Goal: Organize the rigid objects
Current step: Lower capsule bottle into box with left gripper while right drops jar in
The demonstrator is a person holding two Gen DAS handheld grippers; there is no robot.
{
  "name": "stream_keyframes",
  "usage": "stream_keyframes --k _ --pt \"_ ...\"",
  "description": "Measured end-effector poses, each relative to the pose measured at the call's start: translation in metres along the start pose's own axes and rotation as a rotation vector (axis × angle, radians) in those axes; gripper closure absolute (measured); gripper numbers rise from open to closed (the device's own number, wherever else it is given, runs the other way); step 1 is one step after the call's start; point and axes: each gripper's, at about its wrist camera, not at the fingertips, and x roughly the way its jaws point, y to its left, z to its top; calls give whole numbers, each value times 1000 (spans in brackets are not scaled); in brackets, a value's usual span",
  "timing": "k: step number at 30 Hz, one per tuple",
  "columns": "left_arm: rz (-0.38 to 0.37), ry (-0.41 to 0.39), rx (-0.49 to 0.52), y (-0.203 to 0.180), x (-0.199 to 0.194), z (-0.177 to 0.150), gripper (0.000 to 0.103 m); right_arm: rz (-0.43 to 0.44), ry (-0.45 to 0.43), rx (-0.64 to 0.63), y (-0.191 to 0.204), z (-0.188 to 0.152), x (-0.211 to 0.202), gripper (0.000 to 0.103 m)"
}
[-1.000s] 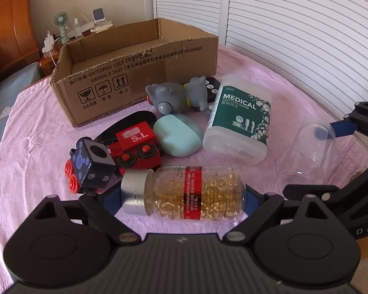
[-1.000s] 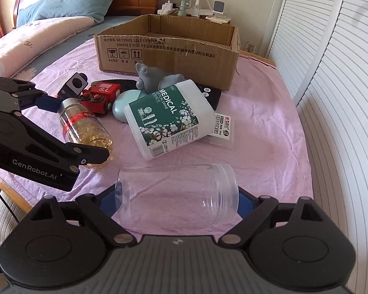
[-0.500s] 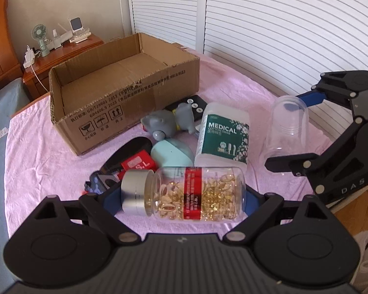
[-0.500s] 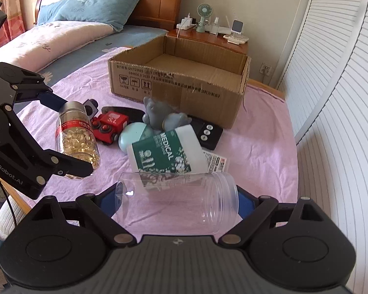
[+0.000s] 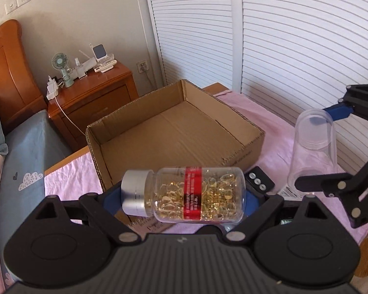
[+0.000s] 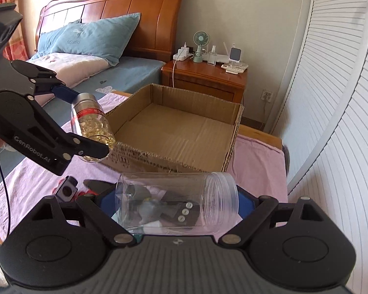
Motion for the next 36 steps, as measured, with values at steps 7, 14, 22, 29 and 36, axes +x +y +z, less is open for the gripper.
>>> stream_keyframes --k 7,14,22,29,36 --pt "68 63 -41 35 57 38 10 -8 12 27 -19 36 31 9" --pt "118 93 -123 68 104 58 10 -37 21 19 -25 53 45 9" --pt "144 90 -145 81 117 60 9 -45 47 13 -24 58 58 9" --pt "91 63 -180 83 82 45 8 -39 64 8 -20 64 68 9" --pt "64 47 -211 76 35 15 4 -41 89 7 -21 84 94 9"
